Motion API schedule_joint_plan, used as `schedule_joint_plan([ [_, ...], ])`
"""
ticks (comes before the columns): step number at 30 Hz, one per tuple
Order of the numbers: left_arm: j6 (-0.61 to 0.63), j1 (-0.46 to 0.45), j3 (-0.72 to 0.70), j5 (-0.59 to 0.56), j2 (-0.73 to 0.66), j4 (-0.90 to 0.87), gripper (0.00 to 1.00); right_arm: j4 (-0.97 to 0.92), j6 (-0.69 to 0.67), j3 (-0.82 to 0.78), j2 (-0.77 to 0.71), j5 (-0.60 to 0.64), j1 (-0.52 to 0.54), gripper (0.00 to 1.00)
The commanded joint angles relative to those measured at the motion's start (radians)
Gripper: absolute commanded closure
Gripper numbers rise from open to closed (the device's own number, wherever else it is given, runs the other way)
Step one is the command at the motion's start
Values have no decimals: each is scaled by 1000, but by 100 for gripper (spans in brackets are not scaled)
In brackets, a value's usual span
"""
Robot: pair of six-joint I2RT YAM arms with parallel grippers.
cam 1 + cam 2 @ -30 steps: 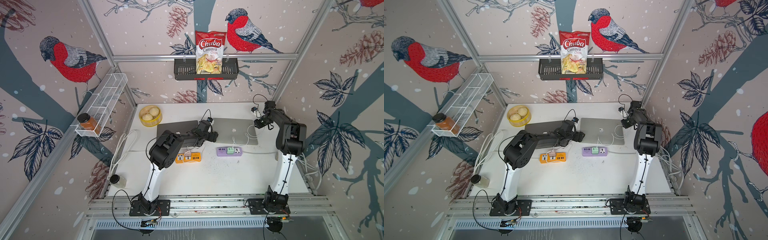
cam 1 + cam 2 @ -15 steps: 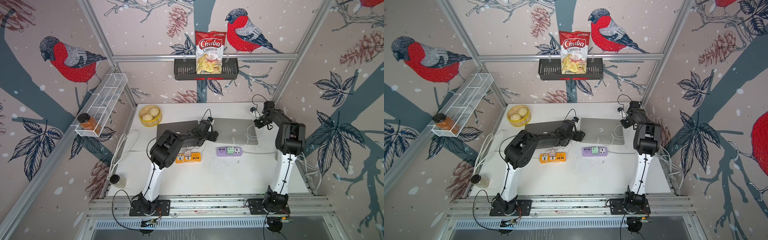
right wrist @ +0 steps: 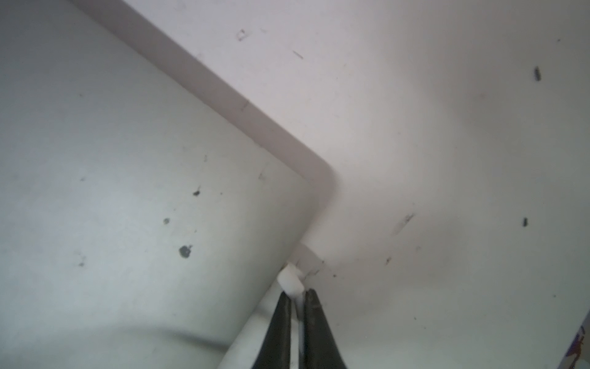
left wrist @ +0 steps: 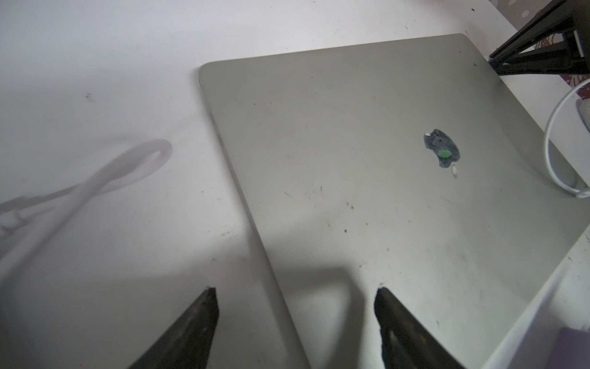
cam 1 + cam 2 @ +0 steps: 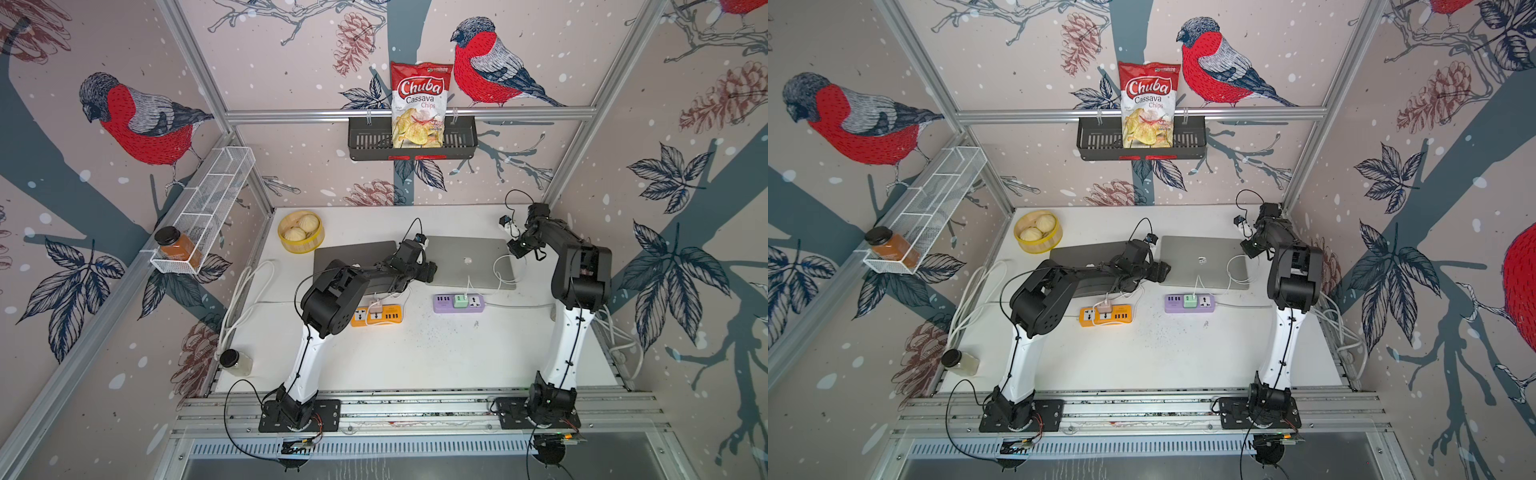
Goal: Unplug the laptop charger
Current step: Remove the charging cable from the laptop.
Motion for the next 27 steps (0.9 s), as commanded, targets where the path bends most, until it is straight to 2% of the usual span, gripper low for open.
schedule_joint_plan([
  [1, -6, 2, 3, 16, 10, -45, 22, 24, -14, -6, 10, 22, -5, 93],
  [8, -6, 2, 7, 17, 13, -51, 22, 25, -50, -16, 4, -23, -15, 95],
  [18, -4, 2, 10, 14, 10, -61, 22, 113, -67, -71, -5, 86, -15, 100],
  [27, -6, 2, 13, 2, 13, -78, 23, 172, -87, -116, -29, 176, -46, 100],
])
